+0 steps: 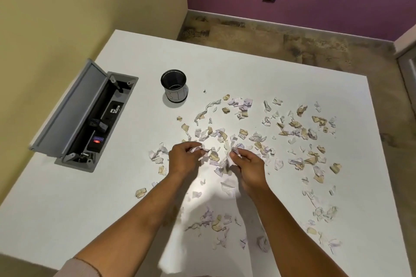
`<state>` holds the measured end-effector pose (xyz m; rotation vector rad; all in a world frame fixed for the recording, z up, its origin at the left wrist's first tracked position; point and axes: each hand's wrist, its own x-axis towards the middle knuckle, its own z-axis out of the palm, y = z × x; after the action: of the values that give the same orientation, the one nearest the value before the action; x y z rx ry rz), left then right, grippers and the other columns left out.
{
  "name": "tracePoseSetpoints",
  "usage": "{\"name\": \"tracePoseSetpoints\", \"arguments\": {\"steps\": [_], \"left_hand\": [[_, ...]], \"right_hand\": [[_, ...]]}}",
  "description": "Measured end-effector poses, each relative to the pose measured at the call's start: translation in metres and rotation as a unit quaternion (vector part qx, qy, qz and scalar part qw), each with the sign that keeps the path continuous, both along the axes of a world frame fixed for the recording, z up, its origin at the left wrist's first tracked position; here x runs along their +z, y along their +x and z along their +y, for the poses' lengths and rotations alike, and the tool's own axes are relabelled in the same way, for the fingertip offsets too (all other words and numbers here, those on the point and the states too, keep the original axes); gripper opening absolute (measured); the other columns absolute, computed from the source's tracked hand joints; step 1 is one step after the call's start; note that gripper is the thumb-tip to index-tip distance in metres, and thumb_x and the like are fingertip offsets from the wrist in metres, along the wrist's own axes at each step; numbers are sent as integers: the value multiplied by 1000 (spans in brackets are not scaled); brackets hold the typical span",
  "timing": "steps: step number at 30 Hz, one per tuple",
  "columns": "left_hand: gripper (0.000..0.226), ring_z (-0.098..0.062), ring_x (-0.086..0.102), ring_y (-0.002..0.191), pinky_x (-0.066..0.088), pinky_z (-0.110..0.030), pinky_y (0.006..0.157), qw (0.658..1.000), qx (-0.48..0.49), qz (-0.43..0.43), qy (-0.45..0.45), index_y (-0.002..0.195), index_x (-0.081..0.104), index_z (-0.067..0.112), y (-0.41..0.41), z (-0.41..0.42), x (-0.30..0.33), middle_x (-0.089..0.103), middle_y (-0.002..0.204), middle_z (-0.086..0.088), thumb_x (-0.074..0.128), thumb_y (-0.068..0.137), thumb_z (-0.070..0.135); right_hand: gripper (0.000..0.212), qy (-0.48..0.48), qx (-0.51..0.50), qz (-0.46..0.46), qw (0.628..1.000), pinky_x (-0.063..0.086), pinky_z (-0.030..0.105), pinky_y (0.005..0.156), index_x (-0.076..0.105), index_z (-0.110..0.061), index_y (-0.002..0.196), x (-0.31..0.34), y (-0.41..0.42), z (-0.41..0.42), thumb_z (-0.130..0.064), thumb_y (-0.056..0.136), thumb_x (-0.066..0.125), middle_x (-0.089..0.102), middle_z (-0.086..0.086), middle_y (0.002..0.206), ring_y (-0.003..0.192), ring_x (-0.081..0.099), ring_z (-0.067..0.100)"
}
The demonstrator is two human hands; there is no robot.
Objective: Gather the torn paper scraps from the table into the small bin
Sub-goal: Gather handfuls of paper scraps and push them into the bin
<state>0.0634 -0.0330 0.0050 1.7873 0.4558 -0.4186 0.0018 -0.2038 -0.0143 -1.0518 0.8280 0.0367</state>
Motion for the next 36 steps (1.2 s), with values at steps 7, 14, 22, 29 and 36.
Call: {"name": "tracePoseSetpoints", "arguments": {"steps": [7, 14, 22, 29, 36], "left_hand": [[22, -14, 68, 86, 54, -25, 83, 995, 9, -83, 50, 97, 76, 12, 88, 19, 16, 75, 95, -4, 81, 76, 6], [23, -14, 63, 90, 50, -13, 70, 979, 4, -160, 124, 100, 77, 14, 190, 28, 32, 71, 98, -6, 80, 77, 14], [31, -28, 56, 114, 47, -30, 92, 950, -128, -152, 242, 108, 74, 13, 245, 32, 23, 70, 107, -11, 77, 77, 14], [22, -20, 51, 83, 41, -27, 79, 938, -174, -197, 228, 86, 67, 25, 245, 39, 14, 58, 80, 1, 57, 91, 6], [45, -23, 57, 122, 44, -29, 103, 933, -160, -227, 227, 121, 69, 18, 239, 44, 9, 69, 122, -5, 46, 91, -5]], "right_hand": [[19, 55, -4, -38, 998, 56, 23, 61, 70, -5, 99, 27, 73, 26, 2, 82, 71, 74, 8, 96, 79, 70, 14], [20, 58, 0, -49, 997, 56, 26, 70, 70, -5, 102, 30, 111, 37, 1, 83, 71, 73, 10, 100, 84, 70, 16], [17, 47, -2, -49, 998, 55, 18, 61, 72, -9, 94, 27, 136, 40, 3, 82, 71, 75, 5, 89, 77, 70, 12], [18, 18, 22, -58, 998, 54, 15, 61, 72, -11, 97, 33, 159, 43, 0, 83, 71, 75, -2, 88, 72, 70, 3], [19, 9, 17, -59, 998, 53, 16, 66, 72, -12, 99, 38, 181, 45, -1, 83, 72, 74, -1, 90, 82, 71, 7]]}}
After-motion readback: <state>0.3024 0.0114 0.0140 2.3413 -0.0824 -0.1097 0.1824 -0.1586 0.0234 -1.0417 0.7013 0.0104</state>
